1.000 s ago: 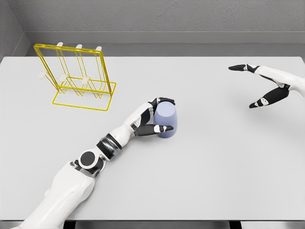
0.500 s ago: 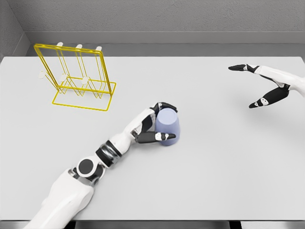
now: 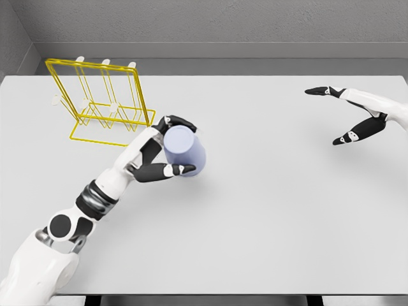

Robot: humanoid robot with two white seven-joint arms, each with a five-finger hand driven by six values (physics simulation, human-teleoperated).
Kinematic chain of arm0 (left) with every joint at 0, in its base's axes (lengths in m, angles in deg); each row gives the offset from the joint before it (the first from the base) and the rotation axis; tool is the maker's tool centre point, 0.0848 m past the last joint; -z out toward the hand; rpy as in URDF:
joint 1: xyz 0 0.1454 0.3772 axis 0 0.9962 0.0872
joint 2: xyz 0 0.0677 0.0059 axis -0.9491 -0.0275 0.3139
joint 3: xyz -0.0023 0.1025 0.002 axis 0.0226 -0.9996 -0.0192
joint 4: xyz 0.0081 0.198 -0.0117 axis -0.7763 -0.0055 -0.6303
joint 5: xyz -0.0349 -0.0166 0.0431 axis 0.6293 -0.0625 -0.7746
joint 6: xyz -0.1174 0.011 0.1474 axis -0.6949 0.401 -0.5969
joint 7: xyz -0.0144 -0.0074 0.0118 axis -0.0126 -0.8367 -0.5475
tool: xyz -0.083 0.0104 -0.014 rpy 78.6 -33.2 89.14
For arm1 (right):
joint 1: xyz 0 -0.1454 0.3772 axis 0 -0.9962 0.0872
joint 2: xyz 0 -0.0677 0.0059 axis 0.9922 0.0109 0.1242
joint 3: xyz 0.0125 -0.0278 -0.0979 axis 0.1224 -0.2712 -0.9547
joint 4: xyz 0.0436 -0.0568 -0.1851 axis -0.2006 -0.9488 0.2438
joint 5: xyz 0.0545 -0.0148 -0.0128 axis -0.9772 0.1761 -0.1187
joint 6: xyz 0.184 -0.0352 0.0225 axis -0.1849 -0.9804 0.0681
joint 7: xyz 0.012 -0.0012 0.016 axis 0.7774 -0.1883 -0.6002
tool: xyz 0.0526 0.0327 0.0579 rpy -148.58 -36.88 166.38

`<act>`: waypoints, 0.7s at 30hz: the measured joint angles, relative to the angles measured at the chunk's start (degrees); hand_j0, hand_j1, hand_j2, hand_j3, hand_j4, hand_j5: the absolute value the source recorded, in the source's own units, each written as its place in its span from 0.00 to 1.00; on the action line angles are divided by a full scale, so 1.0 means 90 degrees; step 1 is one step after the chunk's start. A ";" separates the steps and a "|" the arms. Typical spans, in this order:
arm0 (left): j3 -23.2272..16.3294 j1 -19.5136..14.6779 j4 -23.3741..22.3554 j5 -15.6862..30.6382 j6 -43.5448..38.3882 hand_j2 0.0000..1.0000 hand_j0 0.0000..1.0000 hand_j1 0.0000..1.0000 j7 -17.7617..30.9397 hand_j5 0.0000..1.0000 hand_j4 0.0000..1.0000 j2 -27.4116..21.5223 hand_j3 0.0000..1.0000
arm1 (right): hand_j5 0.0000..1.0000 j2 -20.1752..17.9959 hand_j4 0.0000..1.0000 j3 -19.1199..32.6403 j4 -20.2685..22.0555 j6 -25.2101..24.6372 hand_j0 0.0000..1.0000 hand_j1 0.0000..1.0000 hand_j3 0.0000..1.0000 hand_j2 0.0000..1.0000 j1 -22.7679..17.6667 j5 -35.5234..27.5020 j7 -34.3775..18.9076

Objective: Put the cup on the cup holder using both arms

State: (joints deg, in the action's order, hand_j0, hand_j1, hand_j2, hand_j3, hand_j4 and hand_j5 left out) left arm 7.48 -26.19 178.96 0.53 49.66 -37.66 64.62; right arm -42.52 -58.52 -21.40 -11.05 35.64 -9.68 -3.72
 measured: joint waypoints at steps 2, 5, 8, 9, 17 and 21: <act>0.0147 0.0000 0.0093 0.0080 0.0017 0.37 0.37 0.37 -0.0001 0.37 0.37 -0.0188 0.37 | 1.00 0.0000 1.00 -0.0002 0.0001 0.0000 1.00 1.00 1.00 1.00 0.0000 -0.0001 0.0000; 0.0323 -0.0020 0.0183 0.0225 0.0027 0.38 0.38 0.38 -0.0005 0.38 0.38 -0.0461 0.38 | 1.00 0.0003 1.00 -0.0003 -0.0001 0.0000 1.00 1.00 1.00 1.00 0.0000 -0.0001 0.0000; 0.0495 -0.0146 0.0218 0.0377 0.0030 0.38 0.38 0.38 -0.0007 0.38 0.38 -0.0687 0.38 | 1.00 0.0005 1.00 -0.0003 -0.0004 0.0000 1.00 1.00 1.00 1.00 0.0010 -0.0004 0.0000; 0.0532 -0.0205 0.0225 0.0439 0.0030 0.38 0.38 0.38 -0.0007 0.38 0.38 -0.0749 0.38 | 1.00 0.0003 1.00 -0.0003 -0.0004 0.0000 1.00 1.00 1.00 1.00 0.0010 -0.0005 0.0000; 0.0681 -0.0761 0.0187 0.0745 0.0006 0.37 0.37 0.37 -0.0018 0.37 0.37 -0.1084 0.37 | 1.00 0.0001 1.00 -0.0004 -0.0005 0.0000 1.00 1.00 1.00 1.00 0.0000 -0.0004 -0.0001; 0.0696 -0.1074 -0.0044 0.0869 -0.0015 0.37 0.37 0.37 -0.0023 0.37 0.37 -0.1172 0.37 | 1.00 0.0000 1.00 -0.0004 -0.0006 0.0000 1.00 1.00 1.00 1.00 0.0010 -0.0004 -0.0001</act>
State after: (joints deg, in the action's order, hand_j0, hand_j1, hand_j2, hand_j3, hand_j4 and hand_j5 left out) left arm 13.74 -35.85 178.56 8.34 49.53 -37.87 54.08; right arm -42.51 -58.56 -21.46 -11.05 35.73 -9.71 -3.72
